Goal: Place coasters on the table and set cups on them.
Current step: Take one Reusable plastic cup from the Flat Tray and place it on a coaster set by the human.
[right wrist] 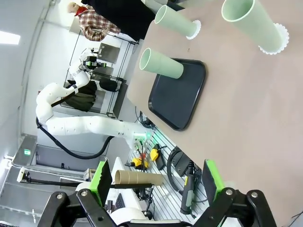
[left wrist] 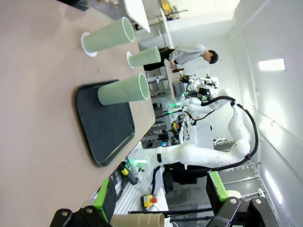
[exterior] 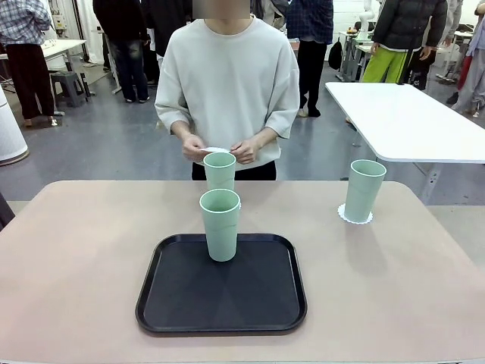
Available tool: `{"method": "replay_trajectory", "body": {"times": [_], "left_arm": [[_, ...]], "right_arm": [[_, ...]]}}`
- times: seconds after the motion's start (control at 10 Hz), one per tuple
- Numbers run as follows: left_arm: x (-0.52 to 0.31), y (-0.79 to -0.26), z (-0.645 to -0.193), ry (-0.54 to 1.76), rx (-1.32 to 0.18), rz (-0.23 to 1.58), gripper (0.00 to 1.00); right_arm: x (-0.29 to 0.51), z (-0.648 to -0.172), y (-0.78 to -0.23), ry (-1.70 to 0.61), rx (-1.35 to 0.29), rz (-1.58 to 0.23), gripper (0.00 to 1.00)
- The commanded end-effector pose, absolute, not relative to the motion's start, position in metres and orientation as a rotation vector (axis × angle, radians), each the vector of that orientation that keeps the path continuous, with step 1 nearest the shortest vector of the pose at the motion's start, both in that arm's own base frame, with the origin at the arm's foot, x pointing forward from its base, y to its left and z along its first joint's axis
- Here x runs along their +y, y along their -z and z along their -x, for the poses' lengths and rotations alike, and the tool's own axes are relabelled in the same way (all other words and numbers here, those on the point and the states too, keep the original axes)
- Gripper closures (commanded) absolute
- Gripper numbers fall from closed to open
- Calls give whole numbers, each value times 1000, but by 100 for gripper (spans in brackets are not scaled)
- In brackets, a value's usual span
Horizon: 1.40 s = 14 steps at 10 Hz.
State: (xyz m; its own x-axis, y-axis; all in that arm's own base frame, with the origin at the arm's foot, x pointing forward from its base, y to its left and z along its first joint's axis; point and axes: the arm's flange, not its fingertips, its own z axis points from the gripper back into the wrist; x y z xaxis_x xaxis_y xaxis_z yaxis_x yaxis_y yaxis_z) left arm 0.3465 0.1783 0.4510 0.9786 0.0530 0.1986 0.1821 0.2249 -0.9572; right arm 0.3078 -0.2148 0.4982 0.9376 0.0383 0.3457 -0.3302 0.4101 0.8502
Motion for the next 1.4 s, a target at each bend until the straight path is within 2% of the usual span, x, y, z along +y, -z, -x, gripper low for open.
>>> {"method": "replay_trajectory", "body": {"times": [0.0,0.5,0.7,0.8,1.3], "left_arm": [[178,-454,-348,94,-215,1356,0],[178,-454,-348,94,-215,1356,0],[178,-454,-348,94,-215,1356,0],[178,-454,-348,94,-215,1356,0],[178,-454,-348,94,-215,1356,0]], "right_arm": [[-219,-304,-490,-253,-272,-1147,0],[-237,-309,-469,-204,-266,-1162,0],[-236,-312,-464,-200,-281,-1116,0],[-234,-308,-467,-180,-260,-1163,0],[-234,-308,-467,-180,-260,-1163,0]]}}
